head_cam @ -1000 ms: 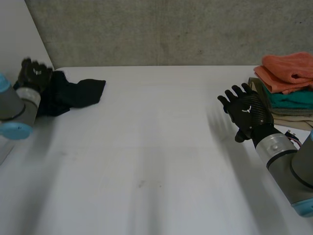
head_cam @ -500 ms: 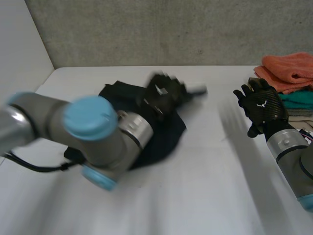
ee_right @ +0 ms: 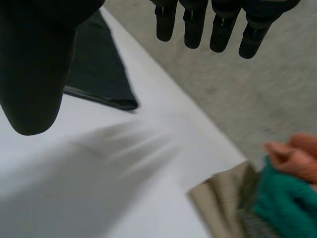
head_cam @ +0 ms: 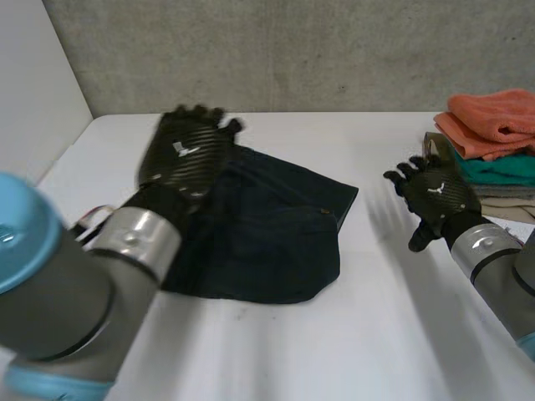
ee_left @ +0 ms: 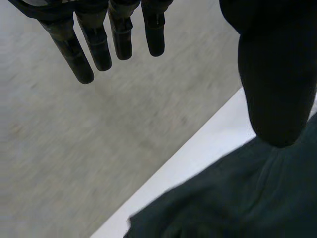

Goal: Fold the laundry.

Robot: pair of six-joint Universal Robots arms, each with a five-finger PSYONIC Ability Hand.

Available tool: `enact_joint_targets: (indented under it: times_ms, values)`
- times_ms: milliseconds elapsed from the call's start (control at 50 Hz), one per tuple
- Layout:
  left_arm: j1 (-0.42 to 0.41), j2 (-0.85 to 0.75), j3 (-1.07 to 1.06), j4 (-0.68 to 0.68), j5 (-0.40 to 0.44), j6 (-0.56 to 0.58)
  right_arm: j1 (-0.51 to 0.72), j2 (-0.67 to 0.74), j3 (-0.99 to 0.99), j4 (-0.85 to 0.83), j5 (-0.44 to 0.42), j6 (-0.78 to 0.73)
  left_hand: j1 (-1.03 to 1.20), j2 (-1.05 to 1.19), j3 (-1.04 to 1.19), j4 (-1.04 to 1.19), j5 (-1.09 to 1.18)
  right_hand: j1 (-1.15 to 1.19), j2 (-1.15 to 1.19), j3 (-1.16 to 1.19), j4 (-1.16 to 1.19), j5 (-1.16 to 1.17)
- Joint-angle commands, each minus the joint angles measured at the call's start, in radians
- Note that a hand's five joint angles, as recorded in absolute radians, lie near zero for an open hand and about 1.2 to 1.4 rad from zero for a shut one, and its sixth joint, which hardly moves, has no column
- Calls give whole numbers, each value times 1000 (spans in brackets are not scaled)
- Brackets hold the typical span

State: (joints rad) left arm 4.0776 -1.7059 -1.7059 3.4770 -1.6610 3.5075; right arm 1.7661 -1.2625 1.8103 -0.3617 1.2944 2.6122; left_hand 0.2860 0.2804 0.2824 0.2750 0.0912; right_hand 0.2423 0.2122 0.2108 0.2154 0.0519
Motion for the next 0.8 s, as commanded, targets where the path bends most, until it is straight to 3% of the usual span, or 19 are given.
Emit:
enact_joint_targets:
  times_ms: [20,40,160,260,400,480,580,800]
  values:
    - [177,71,-172,2,13,4,71,0,-74,253,-7,113,1,7,4,12,21,-68,-38,-36,-41,-52]
    - [232,69,-191,-1,44,13,82,0,-77,259,-6,126,21,27,25,32,42,-68,-38,-36,-41,-52]
    - [374,40,-253,-10,216,68,159,-26,-62,262,6,189,112,118,116,123,132,-52,-22,-20,-25,-36]
    - [452,-20,-273,-21,286,136,257,-66,-22,242,58,192,267,273,271,278,288,288,318,320,315,304]
    - [469,-29,-288,-21,303,150,299,-93,-2,260,72,175,429,435,433,440,450,562,592,593,589,578]
    - [469,-38,-288,-19,307,150,300,-106,7,283,83,122,474,479,477,484,494,571,601,602,598,587]
    - [465,-47,-287,-16,308,150,286,-159,11,320,92,69,696,702,700,707,717,638,668,670,665,654]
    - [468,66,-310,-120,349,143,291,-207,-28,547,43,14,794,799,797,805,814,562,592,594,589,578]
